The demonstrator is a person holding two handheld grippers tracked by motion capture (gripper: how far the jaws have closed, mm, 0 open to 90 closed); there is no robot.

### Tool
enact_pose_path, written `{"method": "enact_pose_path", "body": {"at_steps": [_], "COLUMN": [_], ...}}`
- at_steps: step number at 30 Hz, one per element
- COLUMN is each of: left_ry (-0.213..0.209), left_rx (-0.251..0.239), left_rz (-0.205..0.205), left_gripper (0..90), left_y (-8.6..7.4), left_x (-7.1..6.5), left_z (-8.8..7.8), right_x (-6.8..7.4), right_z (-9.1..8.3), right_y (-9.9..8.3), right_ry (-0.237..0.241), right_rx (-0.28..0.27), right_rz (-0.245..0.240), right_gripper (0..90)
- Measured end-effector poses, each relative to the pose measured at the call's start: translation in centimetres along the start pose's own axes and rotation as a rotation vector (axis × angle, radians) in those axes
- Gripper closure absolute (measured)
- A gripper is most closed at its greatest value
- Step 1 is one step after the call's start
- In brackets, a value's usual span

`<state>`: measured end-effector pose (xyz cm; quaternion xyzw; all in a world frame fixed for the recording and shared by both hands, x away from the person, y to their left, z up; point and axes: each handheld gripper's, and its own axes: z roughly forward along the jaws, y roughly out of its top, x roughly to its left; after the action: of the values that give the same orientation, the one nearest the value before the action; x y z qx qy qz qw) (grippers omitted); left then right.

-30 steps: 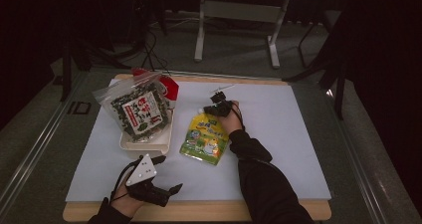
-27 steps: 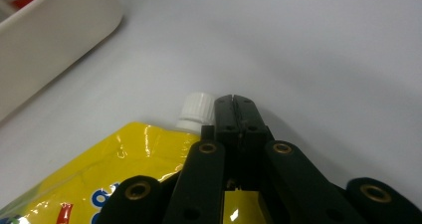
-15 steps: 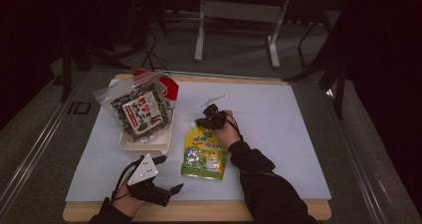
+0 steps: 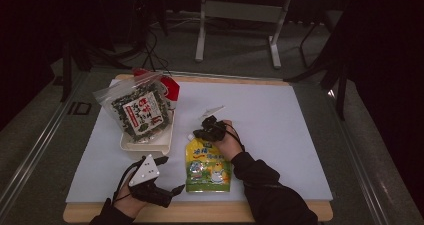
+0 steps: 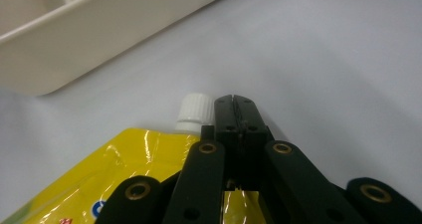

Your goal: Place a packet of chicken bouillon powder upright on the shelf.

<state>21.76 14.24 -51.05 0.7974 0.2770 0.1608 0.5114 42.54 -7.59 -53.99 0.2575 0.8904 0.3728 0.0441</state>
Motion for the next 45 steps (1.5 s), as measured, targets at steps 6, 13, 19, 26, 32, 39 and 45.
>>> {"method": "enact_pose_path", "body": {"at_steps": [6,13,19,26,32,39,45], "left_ry": [-0.004,-0.007,-0.013,-0.019,-0.03,-0.03,-0.029], "left_rx": [0.001,0.009,0.022,0.026,0.027,0.031,0.031], "left_rz": [0.003,-0.001,0.001,-0.003,-0.002,-0.002,0.001], "left_gripper": [1.4,1.4,1.4,1.4,1.4,1.4,1.5], "left_y": [-0.1,-0.3,-0.4,-0.5,-0.5,-0.6,-0.6], "left_x": [0.0,0.1,0.0,0.0,0.0,-0.1,-0.1], "left_z": [0.1,0.2,0.6,0.7,0.8,0.9,0.9], "right_x": [-0.5,-1.5,-2.8,-3.8,-3.8,-2.9,-2.7], "right_z": [-3.6,-7.6,-8.5,-7.7,-5.7,-4.6,-4.7], "right_y": [0.1,-0.8,-1.9,-2.6,-3.2,-3.2,-3.0], "right_ry": [-0.018,-0.067,-0.062,-0.067,-0.067,-0.091,-0.083], "right_rx": [-0.038,-0.003,0.064,0.127,0.189,0.284,0.301], "right_rz": [-0.001,-0.031,0.0,0.031,0.032,-0.086,-0.084], "right_gripper": [83.6,72.6,59.6,44.6,35.3,19.3,29.3]}}
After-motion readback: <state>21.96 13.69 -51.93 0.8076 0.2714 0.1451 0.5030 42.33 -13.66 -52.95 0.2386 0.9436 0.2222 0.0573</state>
